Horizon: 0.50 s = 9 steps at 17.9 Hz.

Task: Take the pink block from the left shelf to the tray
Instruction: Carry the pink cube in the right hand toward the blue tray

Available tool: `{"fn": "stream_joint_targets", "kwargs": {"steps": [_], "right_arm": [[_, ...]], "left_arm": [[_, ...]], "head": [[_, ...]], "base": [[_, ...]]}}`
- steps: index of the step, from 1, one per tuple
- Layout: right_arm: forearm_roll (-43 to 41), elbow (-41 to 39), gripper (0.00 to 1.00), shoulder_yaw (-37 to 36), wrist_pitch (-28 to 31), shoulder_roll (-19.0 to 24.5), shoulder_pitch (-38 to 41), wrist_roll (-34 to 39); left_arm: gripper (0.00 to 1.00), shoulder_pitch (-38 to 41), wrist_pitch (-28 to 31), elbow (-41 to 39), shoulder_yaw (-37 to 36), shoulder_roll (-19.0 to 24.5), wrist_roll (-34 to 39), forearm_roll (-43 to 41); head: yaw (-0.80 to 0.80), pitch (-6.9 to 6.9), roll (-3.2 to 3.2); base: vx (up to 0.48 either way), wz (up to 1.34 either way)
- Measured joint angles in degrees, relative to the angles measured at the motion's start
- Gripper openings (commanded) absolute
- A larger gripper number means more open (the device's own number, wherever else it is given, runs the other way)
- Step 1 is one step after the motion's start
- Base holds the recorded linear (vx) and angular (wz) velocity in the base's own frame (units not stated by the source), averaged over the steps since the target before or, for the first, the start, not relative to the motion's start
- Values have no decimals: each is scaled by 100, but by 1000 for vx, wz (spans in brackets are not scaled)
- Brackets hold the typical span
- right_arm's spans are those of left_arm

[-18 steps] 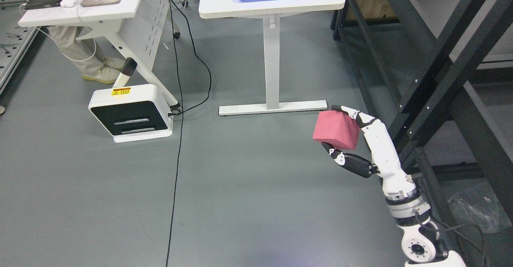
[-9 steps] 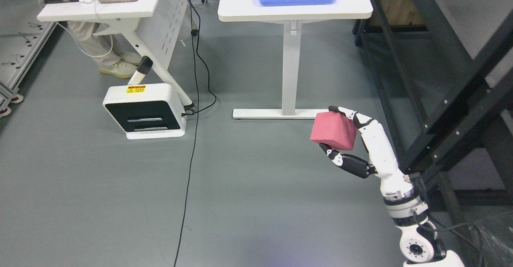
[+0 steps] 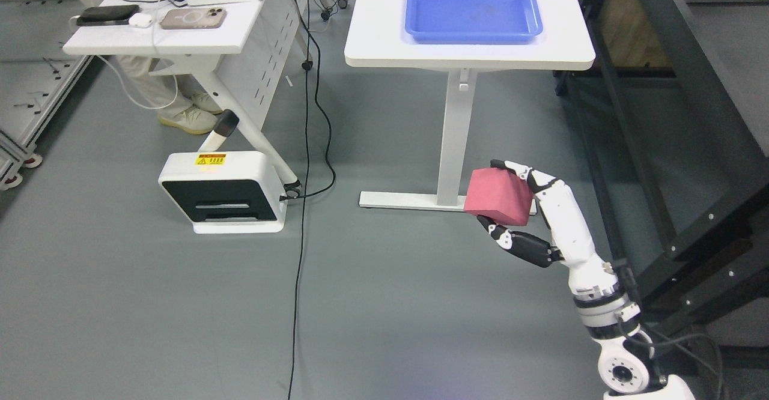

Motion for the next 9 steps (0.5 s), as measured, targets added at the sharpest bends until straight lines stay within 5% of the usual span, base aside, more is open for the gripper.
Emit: {"fn": "stream_joint_targets", "kwargs": {"steps": [9], "right_arm": [[25,5,6,10,51,0,3,82]], "left_arm": [[100,0,0,0,0,0,0,0]], "head": [[0,0,0]], "base": [[304,-62]]}}
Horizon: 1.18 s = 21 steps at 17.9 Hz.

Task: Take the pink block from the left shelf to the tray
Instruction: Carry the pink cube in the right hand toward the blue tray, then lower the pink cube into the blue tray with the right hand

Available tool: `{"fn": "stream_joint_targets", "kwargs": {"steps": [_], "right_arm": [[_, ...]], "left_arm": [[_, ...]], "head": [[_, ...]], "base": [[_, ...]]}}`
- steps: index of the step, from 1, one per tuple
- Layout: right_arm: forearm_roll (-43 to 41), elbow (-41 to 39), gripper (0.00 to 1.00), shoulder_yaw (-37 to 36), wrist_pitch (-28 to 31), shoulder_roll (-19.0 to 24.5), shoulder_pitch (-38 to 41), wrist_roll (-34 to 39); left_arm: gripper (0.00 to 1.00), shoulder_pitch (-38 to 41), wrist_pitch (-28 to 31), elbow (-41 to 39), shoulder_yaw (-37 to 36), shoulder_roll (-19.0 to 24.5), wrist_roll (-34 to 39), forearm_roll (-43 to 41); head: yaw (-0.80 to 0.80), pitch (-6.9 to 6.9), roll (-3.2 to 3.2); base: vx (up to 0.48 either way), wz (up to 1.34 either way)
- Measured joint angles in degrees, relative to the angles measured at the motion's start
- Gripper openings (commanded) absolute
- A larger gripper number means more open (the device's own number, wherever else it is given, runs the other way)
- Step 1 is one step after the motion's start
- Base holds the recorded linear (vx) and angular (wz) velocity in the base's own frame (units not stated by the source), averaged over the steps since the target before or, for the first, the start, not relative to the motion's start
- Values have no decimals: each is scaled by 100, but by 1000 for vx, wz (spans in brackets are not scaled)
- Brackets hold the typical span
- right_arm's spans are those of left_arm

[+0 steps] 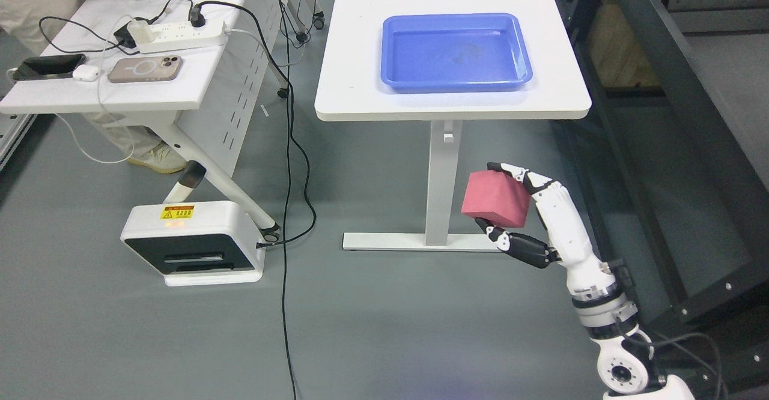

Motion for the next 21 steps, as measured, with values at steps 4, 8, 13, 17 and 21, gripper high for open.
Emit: {"fn": "stream_joint_targets", "kwargs": {"steps": [4,8,13,17,21], "right_arm": [[5,1,6,4,-7,0,0,4],[9,2,6,76,-24,0,0,5],[17,13,6,146,-31,0,-6,10],[127,25,6,225,-47,0,-29,58],[378,34,5,307,130,0,-42,206]], "left_arm": [[100,0,0,0,0,0,0,0],[100,0,0,0,0,0,0,0],[100,0,0,-1,0,0,0,0],[100,-1,0,-1,0,0,0,0],[100,-1,0,-1,0,0,0,0]], "head": [[0,0,0],[0,0,0],[0,0,0],[0,0,0],[0,0,0]], "base": [[293,3],[307,27],[291,19],[286,-18],[267,-60]]}}
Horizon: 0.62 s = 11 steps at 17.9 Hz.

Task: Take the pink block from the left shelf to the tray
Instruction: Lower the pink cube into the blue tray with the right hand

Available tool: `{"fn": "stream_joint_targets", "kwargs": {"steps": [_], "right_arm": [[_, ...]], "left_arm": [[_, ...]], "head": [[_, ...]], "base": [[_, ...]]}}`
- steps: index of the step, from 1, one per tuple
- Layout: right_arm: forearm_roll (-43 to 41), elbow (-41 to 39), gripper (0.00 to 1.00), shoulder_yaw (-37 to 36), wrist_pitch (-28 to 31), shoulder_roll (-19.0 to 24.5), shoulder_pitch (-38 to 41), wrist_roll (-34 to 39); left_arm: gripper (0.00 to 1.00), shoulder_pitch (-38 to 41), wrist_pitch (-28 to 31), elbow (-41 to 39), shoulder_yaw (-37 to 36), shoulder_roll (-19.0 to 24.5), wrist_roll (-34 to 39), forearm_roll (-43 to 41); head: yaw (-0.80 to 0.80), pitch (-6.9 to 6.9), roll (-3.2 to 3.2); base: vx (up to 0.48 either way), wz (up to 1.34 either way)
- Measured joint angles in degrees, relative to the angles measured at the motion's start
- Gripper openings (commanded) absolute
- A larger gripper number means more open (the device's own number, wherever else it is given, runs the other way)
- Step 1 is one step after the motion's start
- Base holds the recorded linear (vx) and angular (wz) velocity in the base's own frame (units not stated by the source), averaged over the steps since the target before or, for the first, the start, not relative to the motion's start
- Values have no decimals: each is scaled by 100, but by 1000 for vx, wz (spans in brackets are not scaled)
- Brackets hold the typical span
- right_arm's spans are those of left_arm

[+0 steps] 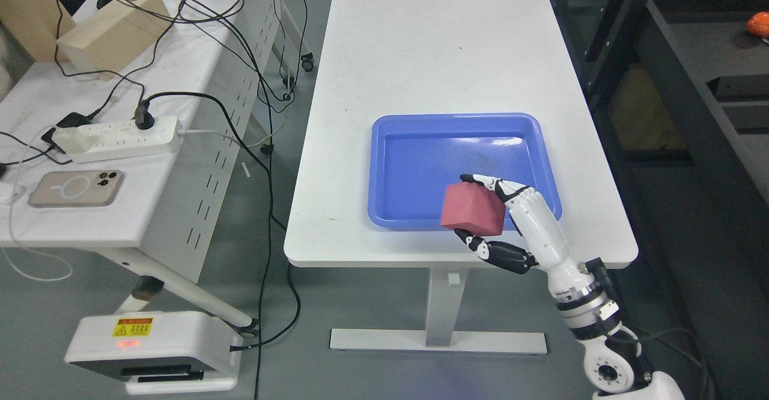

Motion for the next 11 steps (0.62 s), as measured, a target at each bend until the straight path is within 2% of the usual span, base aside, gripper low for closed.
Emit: {"fn": "stream_joint_targets", "kwargs": {"steps": [9,11], "right_arm": [[830,11,6,303,664,0,-41,284],[978,13,11,360,726,0,-44,348]], "left_arm": [[100,0,0,0,0,0,0,0],[100,0,0,0,0,0,0,0]], "head": [[0,0,0],[0,0,0]], "base": [[198,-24],[187,34]]}}
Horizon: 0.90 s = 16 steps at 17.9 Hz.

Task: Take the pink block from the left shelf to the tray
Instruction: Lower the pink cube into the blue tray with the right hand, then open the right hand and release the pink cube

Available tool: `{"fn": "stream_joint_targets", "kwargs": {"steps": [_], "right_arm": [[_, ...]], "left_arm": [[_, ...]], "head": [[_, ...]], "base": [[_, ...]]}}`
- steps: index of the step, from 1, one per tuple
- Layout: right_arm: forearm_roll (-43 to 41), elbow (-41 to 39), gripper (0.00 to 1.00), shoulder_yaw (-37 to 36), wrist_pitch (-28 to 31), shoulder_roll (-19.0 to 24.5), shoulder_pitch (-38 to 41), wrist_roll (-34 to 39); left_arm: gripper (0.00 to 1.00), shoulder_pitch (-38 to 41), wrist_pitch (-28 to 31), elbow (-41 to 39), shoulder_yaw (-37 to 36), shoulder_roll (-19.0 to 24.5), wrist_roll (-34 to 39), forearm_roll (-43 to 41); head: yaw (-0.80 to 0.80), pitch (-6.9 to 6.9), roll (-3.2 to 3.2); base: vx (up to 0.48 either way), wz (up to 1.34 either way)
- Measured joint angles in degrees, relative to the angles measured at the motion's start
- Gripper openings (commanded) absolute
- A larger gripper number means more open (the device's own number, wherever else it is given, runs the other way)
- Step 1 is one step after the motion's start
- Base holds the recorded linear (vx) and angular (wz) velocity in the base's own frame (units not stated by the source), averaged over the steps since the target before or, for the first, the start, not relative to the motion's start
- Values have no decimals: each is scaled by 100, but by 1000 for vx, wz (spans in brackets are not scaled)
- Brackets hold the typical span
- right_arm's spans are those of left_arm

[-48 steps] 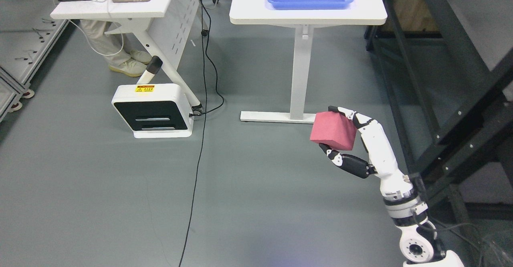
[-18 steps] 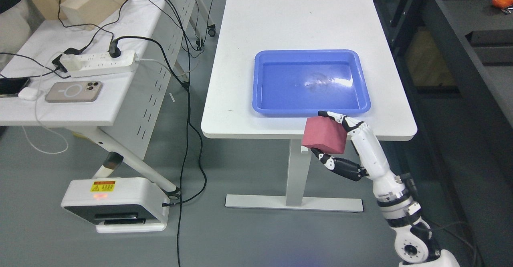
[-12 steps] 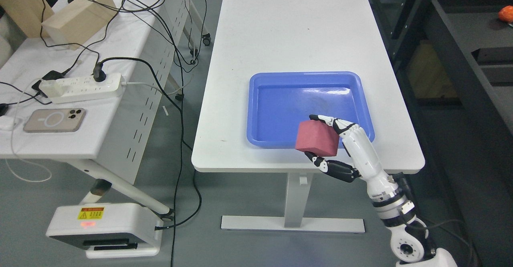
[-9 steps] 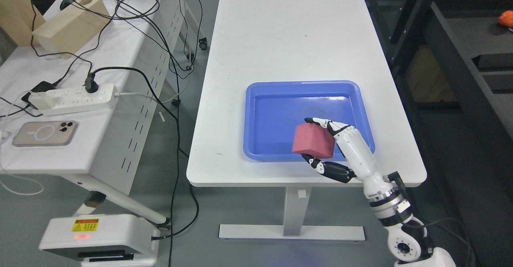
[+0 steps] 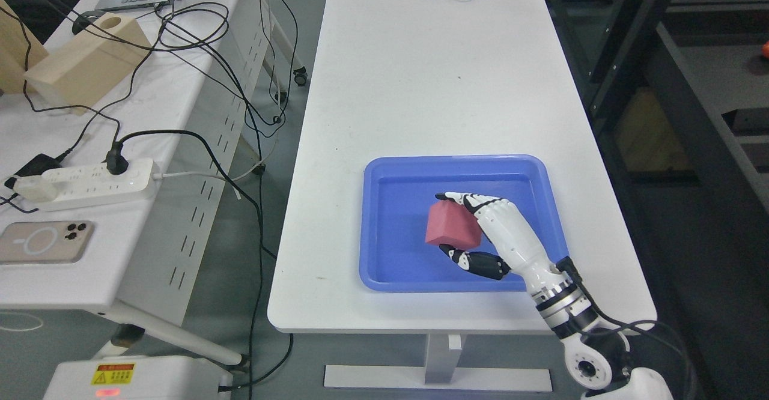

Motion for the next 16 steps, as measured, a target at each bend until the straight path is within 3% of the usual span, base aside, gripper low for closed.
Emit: {"fn": "stream_joint_targets", "kwargs": {"steps": [1,5,8,16], "right_arm": [[48,0,15,23,30,0,-2,38],[178,2,49,100,337,0,-5,293],[194,4,67,140,723,0,-6,395],[-173,3,87,176,1103,0,-7,450]], "left_arm": [[100,0,0,0,0,0,0,0],[100,0,0,0,0,0,0,0],[100,0,0,0,0,0,0,0],[100,0,0,0,0,0,0,0]], "head": [[0,0,0],[0,0,0],[0,0,0],[0,0,0]], "base": [[172,27],[149,24],[118,15],[61,4]]}}
